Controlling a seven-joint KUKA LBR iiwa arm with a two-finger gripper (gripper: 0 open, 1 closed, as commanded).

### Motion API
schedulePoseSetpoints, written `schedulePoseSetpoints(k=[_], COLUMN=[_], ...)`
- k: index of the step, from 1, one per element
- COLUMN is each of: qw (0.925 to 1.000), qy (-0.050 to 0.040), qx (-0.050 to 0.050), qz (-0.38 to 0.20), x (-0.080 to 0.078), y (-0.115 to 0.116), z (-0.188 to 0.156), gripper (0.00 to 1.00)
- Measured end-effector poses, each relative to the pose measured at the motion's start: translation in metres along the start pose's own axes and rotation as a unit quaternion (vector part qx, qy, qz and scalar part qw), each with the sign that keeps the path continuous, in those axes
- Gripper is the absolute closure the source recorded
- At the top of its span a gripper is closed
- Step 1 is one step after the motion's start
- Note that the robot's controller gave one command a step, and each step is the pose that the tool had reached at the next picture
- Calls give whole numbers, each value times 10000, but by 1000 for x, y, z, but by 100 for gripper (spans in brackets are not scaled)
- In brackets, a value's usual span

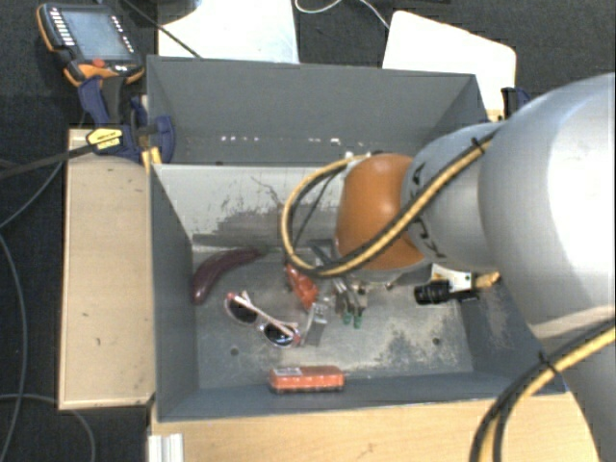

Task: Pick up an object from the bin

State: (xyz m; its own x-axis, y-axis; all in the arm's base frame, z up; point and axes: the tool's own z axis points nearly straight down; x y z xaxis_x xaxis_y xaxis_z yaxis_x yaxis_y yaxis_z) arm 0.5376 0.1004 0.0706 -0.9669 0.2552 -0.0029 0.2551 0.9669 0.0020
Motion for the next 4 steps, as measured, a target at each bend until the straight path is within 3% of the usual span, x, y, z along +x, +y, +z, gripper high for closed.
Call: schedulePoseSetpoints(k=[1, 4], qw=[9927, 9930], qy=[11, 11], qx=[7, 12], qz=[1210, 1183], x=[31, 31], y=[36, 36], z=[0, 0], gripper=[100, 100])
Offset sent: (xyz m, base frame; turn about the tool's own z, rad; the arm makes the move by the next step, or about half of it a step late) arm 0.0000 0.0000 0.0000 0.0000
